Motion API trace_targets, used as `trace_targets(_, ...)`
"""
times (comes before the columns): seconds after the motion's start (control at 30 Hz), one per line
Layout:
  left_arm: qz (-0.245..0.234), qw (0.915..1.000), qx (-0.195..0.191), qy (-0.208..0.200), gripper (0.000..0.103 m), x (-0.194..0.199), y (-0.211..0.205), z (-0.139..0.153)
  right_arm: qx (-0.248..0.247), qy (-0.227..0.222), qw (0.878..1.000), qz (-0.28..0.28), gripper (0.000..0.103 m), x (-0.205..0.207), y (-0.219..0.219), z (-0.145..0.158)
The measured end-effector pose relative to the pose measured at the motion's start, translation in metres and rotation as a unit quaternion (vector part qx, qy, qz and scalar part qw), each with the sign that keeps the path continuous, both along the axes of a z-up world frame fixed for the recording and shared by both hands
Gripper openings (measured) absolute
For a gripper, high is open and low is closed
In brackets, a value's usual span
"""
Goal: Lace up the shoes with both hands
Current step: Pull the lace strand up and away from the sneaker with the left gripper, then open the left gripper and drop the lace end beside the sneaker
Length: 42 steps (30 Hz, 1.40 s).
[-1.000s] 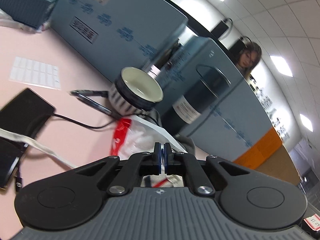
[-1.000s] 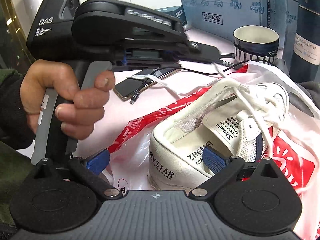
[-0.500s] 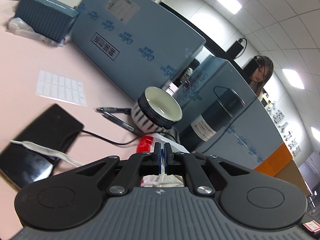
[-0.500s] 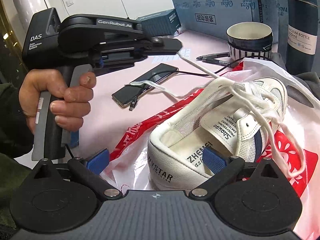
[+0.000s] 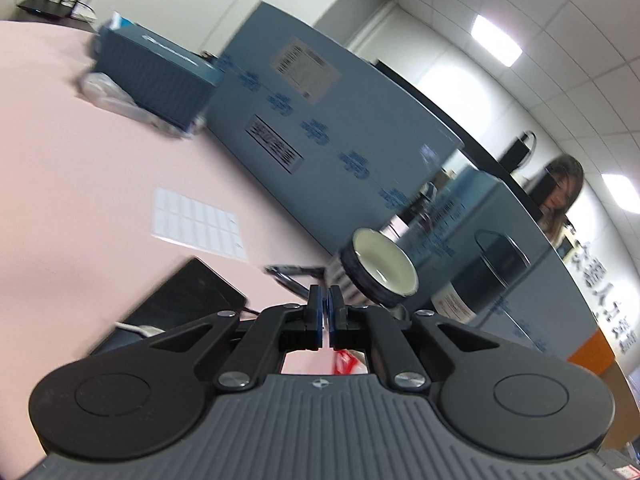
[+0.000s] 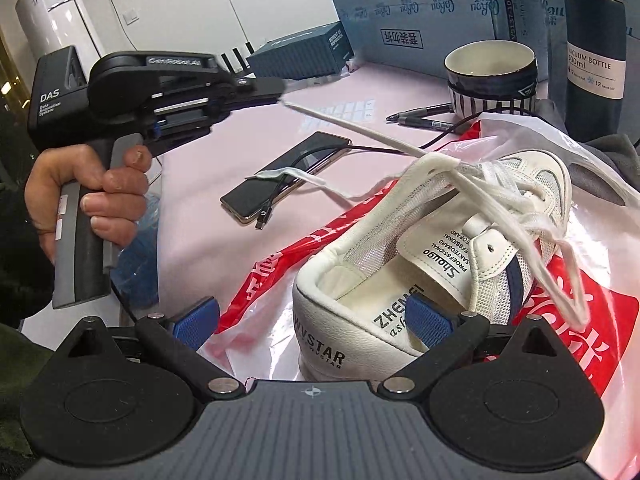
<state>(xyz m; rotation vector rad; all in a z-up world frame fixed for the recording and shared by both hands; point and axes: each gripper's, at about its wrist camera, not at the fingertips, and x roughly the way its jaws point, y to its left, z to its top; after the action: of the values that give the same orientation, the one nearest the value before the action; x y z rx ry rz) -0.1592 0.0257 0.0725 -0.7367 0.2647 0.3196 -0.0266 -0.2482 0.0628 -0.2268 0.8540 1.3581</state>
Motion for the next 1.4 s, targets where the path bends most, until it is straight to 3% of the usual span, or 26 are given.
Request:
trace_targets(0.37,0.072,0.9974,0.01,0.0,0.002,-0.034,0.027,0.006,0.0,0.004,1.0,-0.002,0.1,0.001,0.001,0.0)
trace_targets(0.73,0.144,0.9893,0.021,-0.006,0.002,-0.065,0.056,0.012,0.0,0.005,1.0,-0.002,0.1,0.001,0.001,0.001)
trace_targets(1.03,0.177,0.9839,0.025,0.009,0.002,-0.078,0.065,0.011,-0.001,0.007,1.0,-0.003,0.1,0.0,0.001,0.001)
trace_targets(1.4,0.235,0.9711,0.019,0.038,0.002,-0.104,0.079,0.002,-0.002,0.012,1.0,-0.006,0.1,0.001,0.002,0.001)
